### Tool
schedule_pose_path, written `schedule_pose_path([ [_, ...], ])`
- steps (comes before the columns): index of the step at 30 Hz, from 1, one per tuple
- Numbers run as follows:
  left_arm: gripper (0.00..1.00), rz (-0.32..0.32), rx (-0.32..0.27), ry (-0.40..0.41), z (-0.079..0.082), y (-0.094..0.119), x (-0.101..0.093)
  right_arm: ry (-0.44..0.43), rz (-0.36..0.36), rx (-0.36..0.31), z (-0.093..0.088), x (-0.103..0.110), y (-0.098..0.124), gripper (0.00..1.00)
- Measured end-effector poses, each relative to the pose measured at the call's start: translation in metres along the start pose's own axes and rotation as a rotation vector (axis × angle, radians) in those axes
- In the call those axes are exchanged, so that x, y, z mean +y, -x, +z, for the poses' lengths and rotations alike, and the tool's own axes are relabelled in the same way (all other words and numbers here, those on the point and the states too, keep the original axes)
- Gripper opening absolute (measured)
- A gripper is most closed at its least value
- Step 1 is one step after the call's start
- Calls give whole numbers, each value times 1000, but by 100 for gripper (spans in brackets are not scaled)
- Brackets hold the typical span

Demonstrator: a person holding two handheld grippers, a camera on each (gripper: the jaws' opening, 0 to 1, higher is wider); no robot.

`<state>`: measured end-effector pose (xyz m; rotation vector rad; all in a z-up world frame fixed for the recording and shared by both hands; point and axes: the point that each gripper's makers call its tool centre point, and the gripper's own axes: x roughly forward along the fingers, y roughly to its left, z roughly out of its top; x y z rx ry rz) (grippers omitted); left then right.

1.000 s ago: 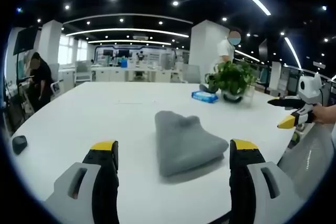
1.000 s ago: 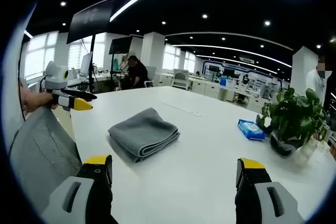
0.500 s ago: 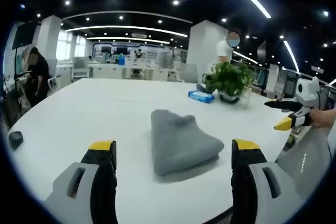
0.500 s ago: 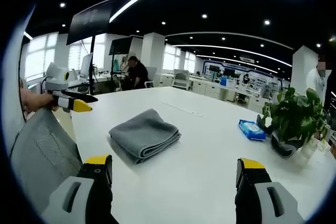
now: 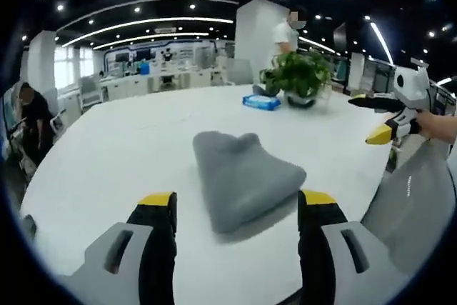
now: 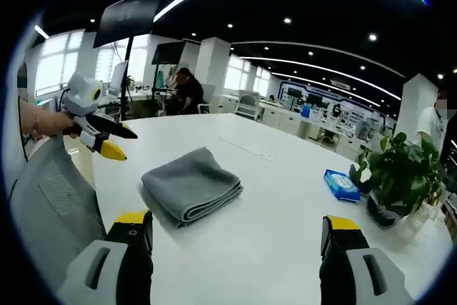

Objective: Open the folded towel by lifting each exposed corner and separating the folded layers until the towel lies flat within the target outline without major curled edges

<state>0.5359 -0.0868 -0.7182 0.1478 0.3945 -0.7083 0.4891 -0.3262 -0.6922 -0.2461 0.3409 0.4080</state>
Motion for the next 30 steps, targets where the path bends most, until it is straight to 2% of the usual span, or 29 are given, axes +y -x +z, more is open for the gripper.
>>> schedule_pose_path([
  [2, 64, -18, 25, -72, 0, -6, -4, -27, 4, -4, 2, 0, -4, 97],
  [4, 60, -40, 34, -147, 2, -14, -10, -38, 12, 6, 2, 1, -8, 85],
  [6, 58, -67, 52, -185, 2, -22, -18, -39, 21, 11, 2, 4, -15, 84],
  [8, 56, -98, 58, -255, 3, -31, -28, -55, 30, 16, 3, 7, -23, 83],
  [12, 51, -135, 109, -411, -6, -50, -45, -69, 40, 29, 2, 11, -36, 78],
  [13, 51, -132, 121, -480, -9, -57, -47, -66, 44, 42, 0, 13, -39, 77],
  [17, 41, -176, 180, -657, -22, -72, -64, -87, 61, 63, -4, 18, -49, 70],
  [18, 39, -186, 174, -702, -21, -77, -69, -95, 62, 67, -5, 19, -50, 70],
  [22, 36, -209, 176, -749, -25, -90, -82, -148, 62, 101, -15, 21, -56, 67],
  [26, 33, -201, 168, -875, -27, -104, -91, -228, 65, 128, -26, 25, -61, 66],
  [30, 23, -214, 167, -928, -33, -112, -105, -304, 69, 151, -34, 29, -64, 65],
])
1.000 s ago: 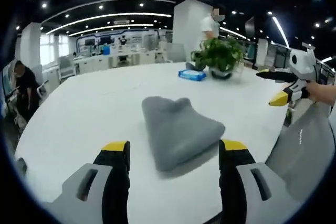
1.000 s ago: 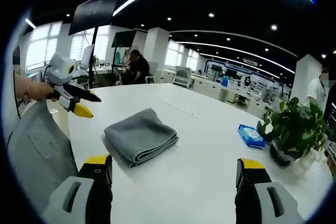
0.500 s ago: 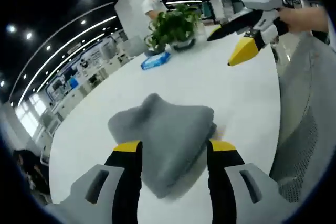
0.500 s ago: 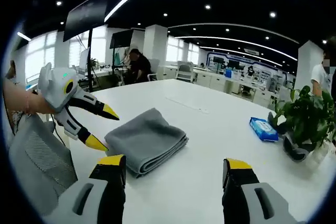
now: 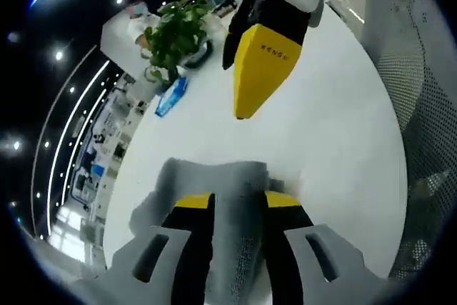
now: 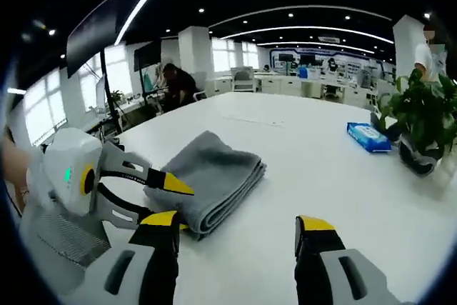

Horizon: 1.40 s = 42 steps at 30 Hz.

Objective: Open the folded towel by lifting each exposed corner and separating the folded layers until the towel lies flat within the target outline without major curled edges

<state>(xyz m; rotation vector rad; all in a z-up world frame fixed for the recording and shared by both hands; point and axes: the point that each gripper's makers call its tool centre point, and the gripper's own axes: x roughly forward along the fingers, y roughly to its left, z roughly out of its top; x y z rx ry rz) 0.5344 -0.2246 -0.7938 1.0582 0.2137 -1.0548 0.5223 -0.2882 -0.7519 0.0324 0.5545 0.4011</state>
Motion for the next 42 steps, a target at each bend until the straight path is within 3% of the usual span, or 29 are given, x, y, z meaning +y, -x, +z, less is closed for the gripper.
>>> schedule_pose_path([
  [7, 14, -17, 20, -49, -3, -9, -12, -138, 31, 19, -13, 3, -5, 63],
  [13, 6, 11, 5, -29, 2, -1, -3, -413, 100, -39, -10, 7, -6, 61],
  [18, 5, 18, -25, 10, 16, 11, 0, -550, 140, -49, -13, 8, -4, 58],
  [21, 5, 12, -48, 3, 27, 19, -4, -691, 193, -45, -16, 14, -3, 55],
  [28, 5, 3, -89, 2, 46, 38, -13, -882, 273, -48, -22, 25, 2, 49],
  [32, 5, -14, -112, -29, 57, 48, -20, -922, 291, -34, -24, 27, 1, 47],
  [37, 5, -49, -116, -56, 65, 57, -32, -952, 298, -36, -21, 25, 0, 29],
  [42, 5, -98, -138, -41, 77, 68, -43, -940, 253, -1, -29, 16, -7, 18],
])
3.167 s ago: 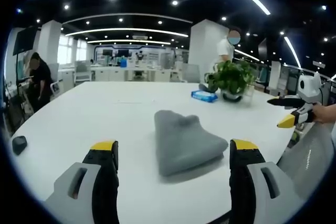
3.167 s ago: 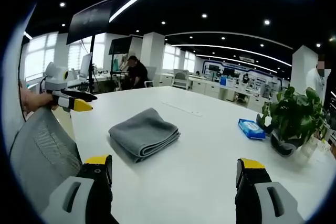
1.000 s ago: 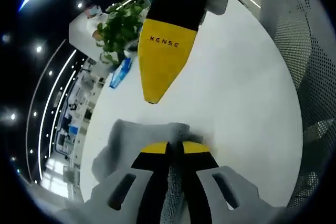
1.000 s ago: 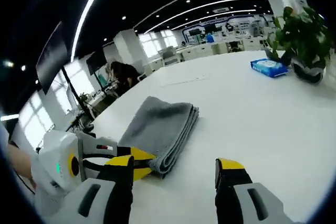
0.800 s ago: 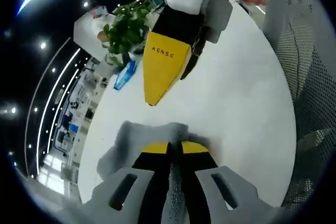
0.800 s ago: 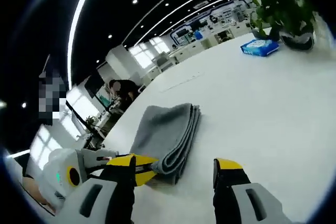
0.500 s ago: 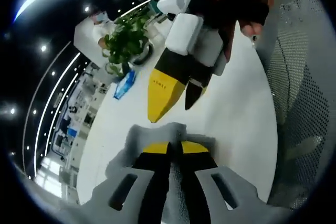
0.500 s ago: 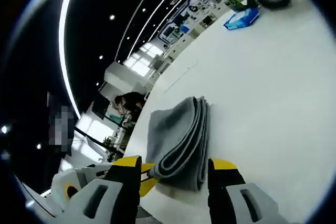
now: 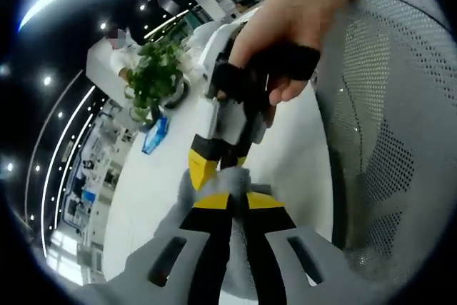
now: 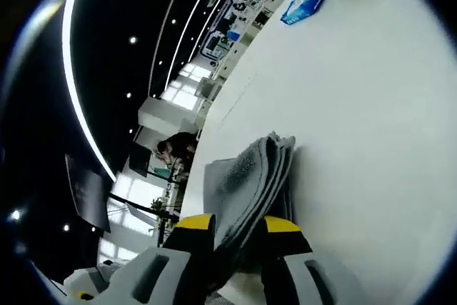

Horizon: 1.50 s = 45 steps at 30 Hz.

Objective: Open the folded towel by lifting each exposed corner and separating the folded layers until the towel lies flat within the target outline without major curled edges

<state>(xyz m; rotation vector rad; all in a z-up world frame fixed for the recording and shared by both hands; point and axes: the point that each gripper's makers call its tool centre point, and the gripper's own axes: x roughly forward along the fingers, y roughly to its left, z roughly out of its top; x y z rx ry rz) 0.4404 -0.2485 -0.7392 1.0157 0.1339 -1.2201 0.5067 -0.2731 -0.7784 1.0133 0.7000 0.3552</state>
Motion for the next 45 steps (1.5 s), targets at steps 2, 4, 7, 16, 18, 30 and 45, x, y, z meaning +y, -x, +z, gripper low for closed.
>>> schedule_pose_path([
  [2, 5, -12, -1, 11, 3, 2, -3, 8, -20, 15, -3, -5, -1, 14],
  [4, 5, -34, -5, 16, 4, 2, -7, 18, -42, 23, -4, -10, -1, 12],
  [7, 6, -71, -13, 13, 4, 1, -15, 65, -67, 36, -8, -13, 0, 8],
  [16, 21, -113, -122, 460, -8, 15, -7, 420, -187, 57, -2, -16, -1, 4],
  [18, 21, -81, -142, 647, -20, 23, 11, 546, -211, 64, -1, -11, -3, 4],
  [30, 23, 43, -192, 1103, -40, 18, 75, 1276, -312, 106, -2, 21, -8, 4],
  [45, 25, 54, -146, 1319, -46, -1, 86, 1907, -275, 127, -19, 56, -18, 3],
])
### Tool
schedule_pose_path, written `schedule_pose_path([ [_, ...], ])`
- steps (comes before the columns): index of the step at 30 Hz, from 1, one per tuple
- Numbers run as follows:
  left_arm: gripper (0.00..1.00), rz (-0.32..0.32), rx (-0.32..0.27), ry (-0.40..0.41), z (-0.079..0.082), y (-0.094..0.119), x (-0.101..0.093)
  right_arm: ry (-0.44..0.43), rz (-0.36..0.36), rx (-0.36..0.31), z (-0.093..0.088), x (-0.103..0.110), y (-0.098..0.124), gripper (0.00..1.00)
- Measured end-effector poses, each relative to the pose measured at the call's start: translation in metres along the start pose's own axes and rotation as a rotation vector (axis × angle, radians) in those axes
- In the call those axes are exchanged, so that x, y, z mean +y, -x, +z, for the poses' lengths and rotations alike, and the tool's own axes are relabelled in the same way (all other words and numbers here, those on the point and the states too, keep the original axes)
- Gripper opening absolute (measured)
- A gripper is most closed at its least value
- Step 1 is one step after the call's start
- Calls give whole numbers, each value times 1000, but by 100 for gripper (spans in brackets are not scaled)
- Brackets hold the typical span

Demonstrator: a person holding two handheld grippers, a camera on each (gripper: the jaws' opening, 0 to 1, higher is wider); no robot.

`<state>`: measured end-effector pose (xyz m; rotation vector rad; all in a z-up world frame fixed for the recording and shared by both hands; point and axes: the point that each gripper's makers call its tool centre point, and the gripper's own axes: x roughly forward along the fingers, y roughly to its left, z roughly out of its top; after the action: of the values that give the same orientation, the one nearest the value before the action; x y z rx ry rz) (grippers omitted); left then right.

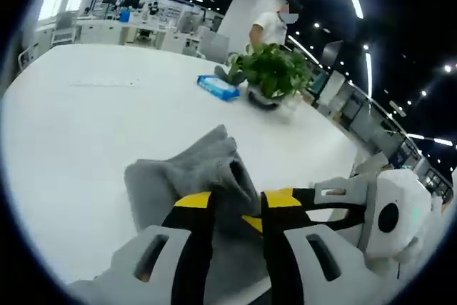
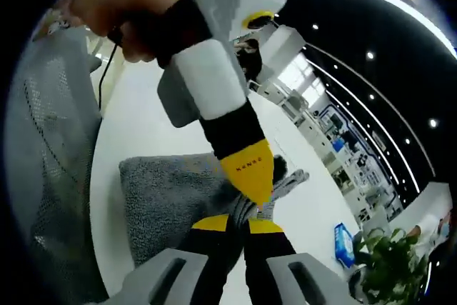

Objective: Open the folded towel by lifting each exposed corner and separating the folded layers until the towel lies flat within the target outline without major curled edges

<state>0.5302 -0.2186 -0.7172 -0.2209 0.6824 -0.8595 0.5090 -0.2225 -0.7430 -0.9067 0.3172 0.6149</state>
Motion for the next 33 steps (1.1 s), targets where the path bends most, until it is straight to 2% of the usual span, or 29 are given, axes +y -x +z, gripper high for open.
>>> schedule_pose_path([
  [3, 21, 30, 7, 16, -4, -2, 6, 67, -1, -17, 7, 3, 1, 3],
  [6, 19, 30, 0, 85, -4, -3, 7, 58, 2, -25, 9, 3, 1, 3],
  [8, 14, 26, 6, 81, -4, -4, 6, 22, 10, -34, 10, 3, 0, 3],
  [10, 9, 29, 21, 55, -6, -6, 4, -82, 35, -49, 11, 7, -1, 4],
  [13, 6, 48, 39, 22, -9, -6, 7, -344, 117, -96, 13, 11, 1, 6],
  [14, 5, 49, 39, 23, -8, -6, 8, -425, 132, -122, 16, 9, 3, 6],
  [15, 5, 60, 38, 14, -8, -4, 12, -516, 154, -185, 23, 5, 7, 6],
  [17, 5, 73, 41, 12, -6, 1, 20, -607, 130, -272, 31, -12, 16, 6],
  [20, 5, 95, 37, 12, -1, 11, 32, -670, 67, -306, 25, -31, 23, 5],
  [22, 4, 108, 37, 6, 3, 19, 38, -712, 10, -263, 9, -41, 21, 5],
  [25, 4, 123, 44, -10, 6, 26, 46, -744, 5, -102, -27, -32, 6, 4],
  [26, 4, 125, 44, -12, 7, 30, 47, -756, 60, -48, -36, -19, -1, 5],
  [27, 4, 125, 44, -13, 8, 31, 48, -781, 116, -29, -38, -9, -6, 5],
  [28, 4, 125, 42, -12, 9, 34, 49, -803, 155, 39, -47, 5, -14, 4],
  [29, 5, 126, 41, -11, 10, 35, 50, -797, 170, 67, -51, 12, -19, 4],
  [30, 5, 126, 40, -11, 10, 36, 50, -757, 222, 76, -49, 23, -25, 4],
  [33, 5, 126, 41, -13, 9, 37, 49, -707, 274, 69, -39, 39, -38, 5],
])
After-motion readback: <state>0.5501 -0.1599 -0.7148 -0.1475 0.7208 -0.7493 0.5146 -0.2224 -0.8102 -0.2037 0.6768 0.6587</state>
